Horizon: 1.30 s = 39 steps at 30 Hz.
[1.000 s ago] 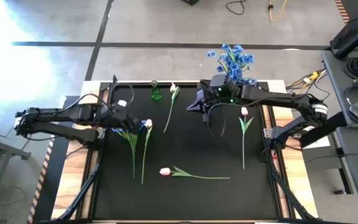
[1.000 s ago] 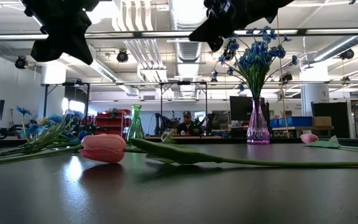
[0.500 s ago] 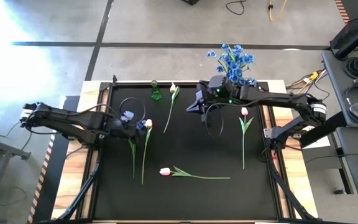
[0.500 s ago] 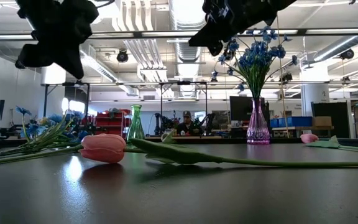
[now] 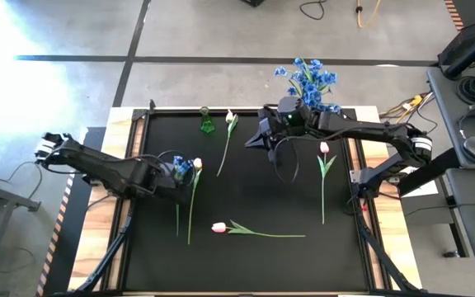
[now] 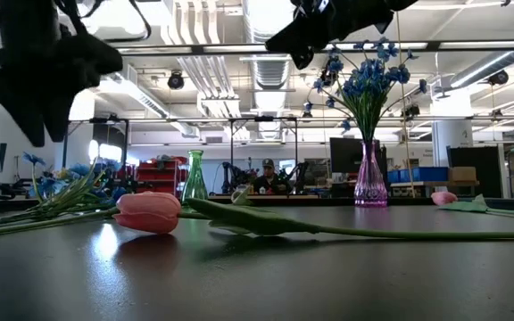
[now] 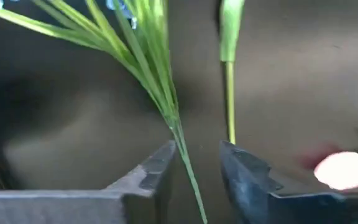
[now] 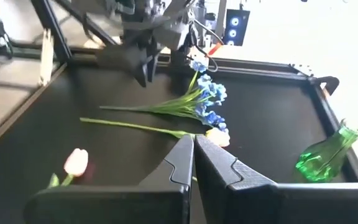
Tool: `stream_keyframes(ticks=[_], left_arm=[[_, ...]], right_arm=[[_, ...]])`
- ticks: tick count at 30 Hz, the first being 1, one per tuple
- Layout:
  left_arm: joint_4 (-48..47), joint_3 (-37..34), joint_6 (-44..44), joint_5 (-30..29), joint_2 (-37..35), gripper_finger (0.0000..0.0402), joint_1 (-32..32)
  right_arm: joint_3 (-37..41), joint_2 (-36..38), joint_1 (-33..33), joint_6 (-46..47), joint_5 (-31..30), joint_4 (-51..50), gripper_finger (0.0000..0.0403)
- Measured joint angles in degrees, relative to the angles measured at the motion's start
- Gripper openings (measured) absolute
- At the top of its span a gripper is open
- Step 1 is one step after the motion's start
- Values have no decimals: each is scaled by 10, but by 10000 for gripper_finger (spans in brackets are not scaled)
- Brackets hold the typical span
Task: Sort flowers into vase by color
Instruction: Put the blue flowers into the violet vase
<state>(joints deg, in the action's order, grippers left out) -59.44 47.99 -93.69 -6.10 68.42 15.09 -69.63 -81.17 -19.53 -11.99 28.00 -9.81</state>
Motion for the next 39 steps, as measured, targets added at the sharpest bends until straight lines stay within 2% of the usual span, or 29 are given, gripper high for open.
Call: stream_keyframes(ticks=[4,9,17,34,39], left_arm=[[1,0,-19,-32,25,149,-1],[8,-23,-35,-8,28,170,5],[95,-81,-83,-23,-14,171,8],[111,-90,-78,-13,1,172,2],[124,-91,-84,7,11,172,2]], right_arm=[[-1,0,2,7,0,16,9],[-1,0,2,14,0,20,9],[-1,2,2,26,1,20,9],[-1,2,2,50,5,24,9],[-1,6,2,95,5,33,9]])
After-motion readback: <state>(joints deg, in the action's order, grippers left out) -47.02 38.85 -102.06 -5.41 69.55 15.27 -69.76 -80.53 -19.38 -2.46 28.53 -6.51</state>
